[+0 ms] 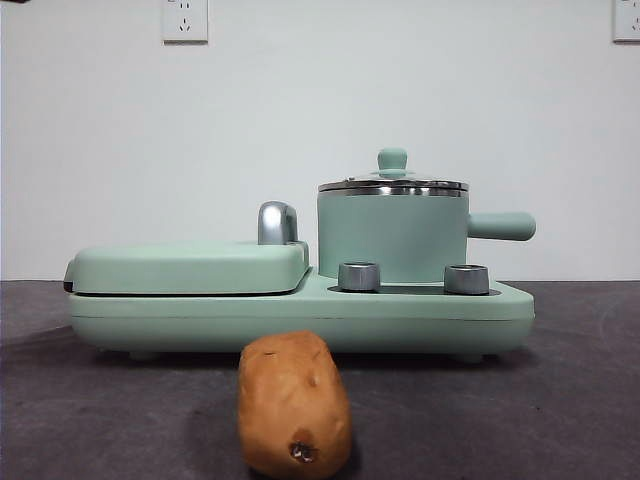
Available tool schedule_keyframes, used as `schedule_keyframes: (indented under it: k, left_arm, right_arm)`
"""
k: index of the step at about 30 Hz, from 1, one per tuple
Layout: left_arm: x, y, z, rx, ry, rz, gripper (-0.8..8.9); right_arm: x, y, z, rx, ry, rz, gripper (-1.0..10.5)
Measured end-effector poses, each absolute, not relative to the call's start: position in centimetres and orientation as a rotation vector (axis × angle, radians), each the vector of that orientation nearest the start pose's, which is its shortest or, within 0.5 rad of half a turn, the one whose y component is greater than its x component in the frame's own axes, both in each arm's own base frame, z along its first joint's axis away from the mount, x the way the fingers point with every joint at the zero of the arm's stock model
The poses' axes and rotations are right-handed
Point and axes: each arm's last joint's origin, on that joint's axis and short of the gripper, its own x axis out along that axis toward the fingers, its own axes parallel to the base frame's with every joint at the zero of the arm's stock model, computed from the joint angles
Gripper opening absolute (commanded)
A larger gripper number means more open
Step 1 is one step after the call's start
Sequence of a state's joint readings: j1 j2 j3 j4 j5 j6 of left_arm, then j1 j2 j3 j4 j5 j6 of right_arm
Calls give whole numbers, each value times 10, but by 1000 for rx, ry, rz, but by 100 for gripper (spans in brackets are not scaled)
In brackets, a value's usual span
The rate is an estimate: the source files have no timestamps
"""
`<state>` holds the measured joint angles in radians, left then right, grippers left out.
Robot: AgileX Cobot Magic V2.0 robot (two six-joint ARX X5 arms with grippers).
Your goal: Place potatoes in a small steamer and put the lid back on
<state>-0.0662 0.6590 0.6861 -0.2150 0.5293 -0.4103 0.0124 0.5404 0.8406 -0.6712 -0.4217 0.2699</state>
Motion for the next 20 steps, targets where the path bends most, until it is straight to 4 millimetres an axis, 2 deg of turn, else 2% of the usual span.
schedule_keyframes:
  k: [5, 12, 16, 20]
  left_arm:
    - [168, -31, 336, -467, 436, -659, 8]
    - [184, -44, 357, -390, 538, -763, 18]
    - [189, -49, 359, -342, 557, -796, 112]
    - [192, -53, 360, -326, 560, -816, 247]
  right_arm:
    - [109, 16, 351, 291, 463, 512, 13]
    - [123, 20, 350, 311, 513, 650, 13]
    - [125, 20, 349, 312, 520, 651, 14]
    - [125, 20, 349, 311, 518, 653, 35]
